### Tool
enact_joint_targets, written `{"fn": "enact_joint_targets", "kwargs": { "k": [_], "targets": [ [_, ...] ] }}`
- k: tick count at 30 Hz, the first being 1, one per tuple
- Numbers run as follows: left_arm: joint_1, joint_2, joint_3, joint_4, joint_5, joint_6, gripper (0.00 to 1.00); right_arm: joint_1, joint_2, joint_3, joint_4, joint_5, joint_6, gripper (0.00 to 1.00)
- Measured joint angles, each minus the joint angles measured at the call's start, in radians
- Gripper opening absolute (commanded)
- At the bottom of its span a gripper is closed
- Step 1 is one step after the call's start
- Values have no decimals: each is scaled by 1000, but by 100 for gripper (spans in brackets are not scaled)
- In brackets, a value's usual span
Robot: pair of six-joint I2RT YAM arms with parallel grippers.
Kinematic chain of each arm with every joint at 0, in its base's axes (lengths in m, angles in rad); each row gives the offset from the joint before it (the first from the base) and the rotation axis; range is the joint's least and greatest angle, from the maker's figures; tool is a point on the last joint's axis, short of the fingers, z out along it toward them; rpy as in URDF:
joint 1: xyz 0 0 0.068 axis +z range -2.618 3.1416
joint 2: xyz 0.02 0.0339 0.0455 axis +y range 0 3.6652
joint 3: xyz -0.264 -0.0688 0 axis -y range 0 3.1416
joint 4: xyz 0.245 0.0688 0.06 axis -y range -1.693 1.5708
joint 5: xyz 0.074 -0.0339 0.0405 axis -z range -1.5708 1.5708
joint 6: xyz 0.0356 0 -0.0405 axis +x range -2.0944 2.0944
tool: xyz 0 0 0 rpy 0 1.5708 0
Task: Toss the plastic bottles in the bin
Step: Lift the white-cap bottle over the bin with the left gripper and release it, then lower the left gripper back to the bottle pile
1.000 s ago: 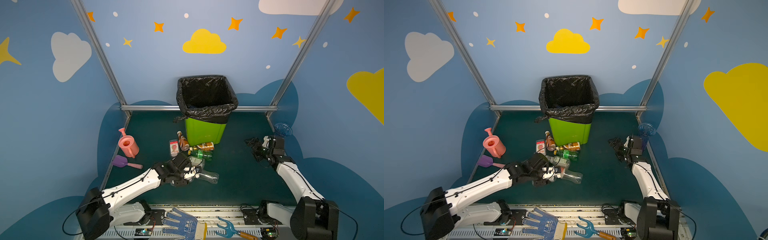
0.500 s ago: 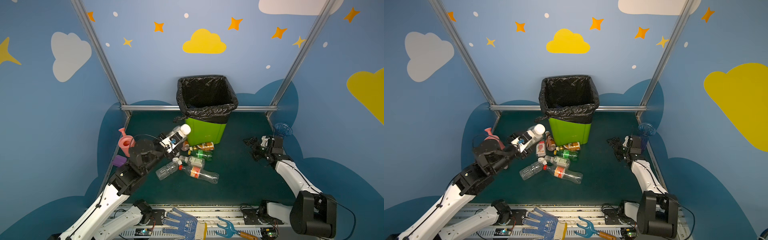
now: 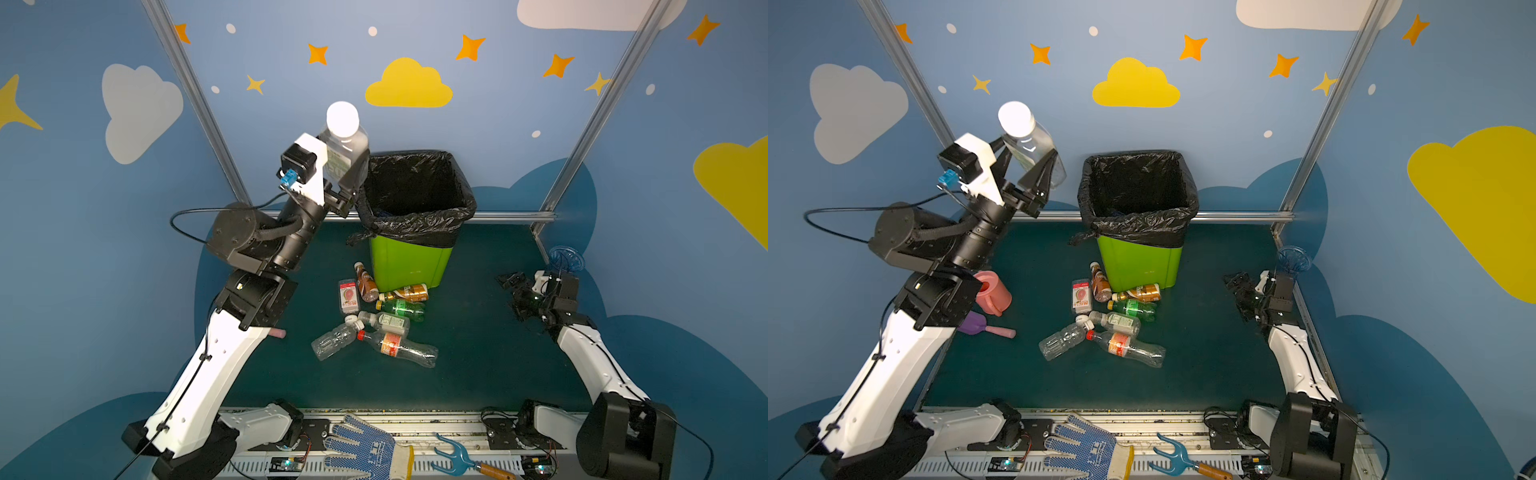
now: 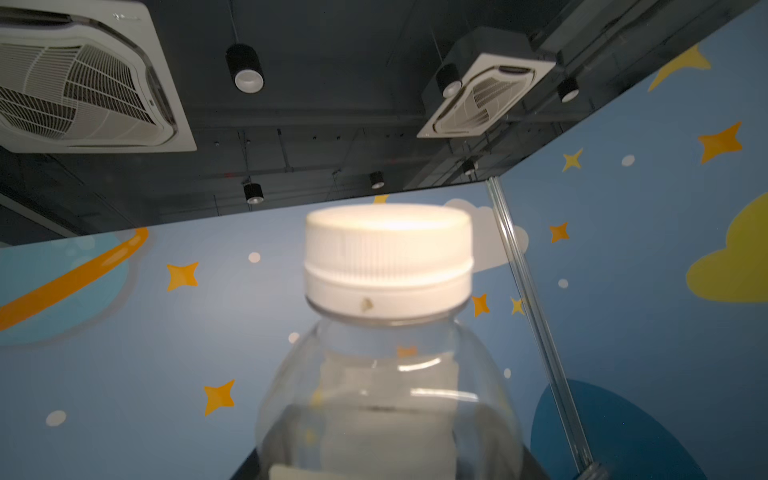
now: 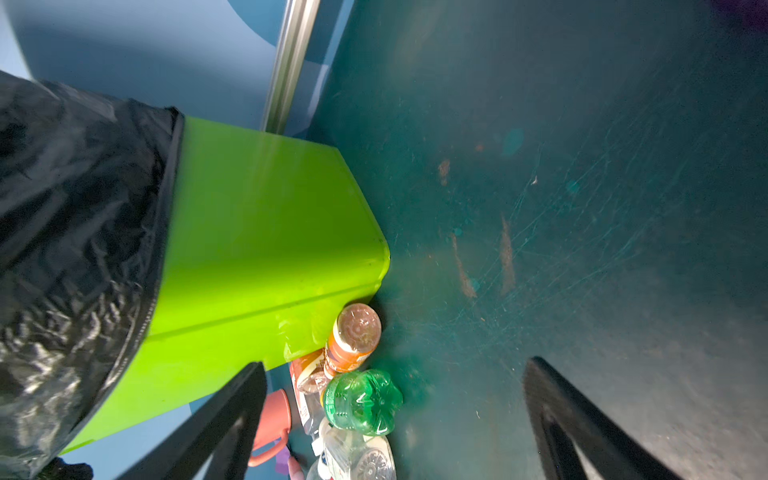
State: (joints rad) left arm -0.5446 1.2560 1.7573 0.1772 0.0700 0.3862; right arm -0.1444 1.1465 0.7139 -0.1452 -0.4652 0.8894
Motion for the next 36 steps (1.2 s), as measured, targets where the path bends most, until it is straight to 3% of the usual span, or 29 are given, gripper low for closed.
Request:
{"fn": "enact_joint_targets", "kwargs": {
  "k": [6,11,13,15,18,22,28,36],
  "targets": [
    [11,210,161,43,11,-154,52,-40,-38,0,-8,-21,-7,95],
    [31,488,319,-105,-93,-272,81,-70,-55,-1,-24,-49,-14,95],
    [38,541,309,-156,-106,-307,100,-87,-70,-8,-28,-51,-16,95],
    [43,551,283,-190,-106,-337,100,-103,-84,-17,-30,-52,-16,95],
    [45,493,266,-182,-106,-341,100,-114,-80,-19,-28,-60,-12,95],
    [44,263,185,-141,-118,-311,100,-115,-39,-21,2,-104,-4,95],
    [54,-139,-153,8,-242,-270,100,-92,8,-30,28,-141,13,95],
    [165,-270,-676,-192,-428,-412,100,42,8,-13,31,-120,-6,95]
  ]
}}
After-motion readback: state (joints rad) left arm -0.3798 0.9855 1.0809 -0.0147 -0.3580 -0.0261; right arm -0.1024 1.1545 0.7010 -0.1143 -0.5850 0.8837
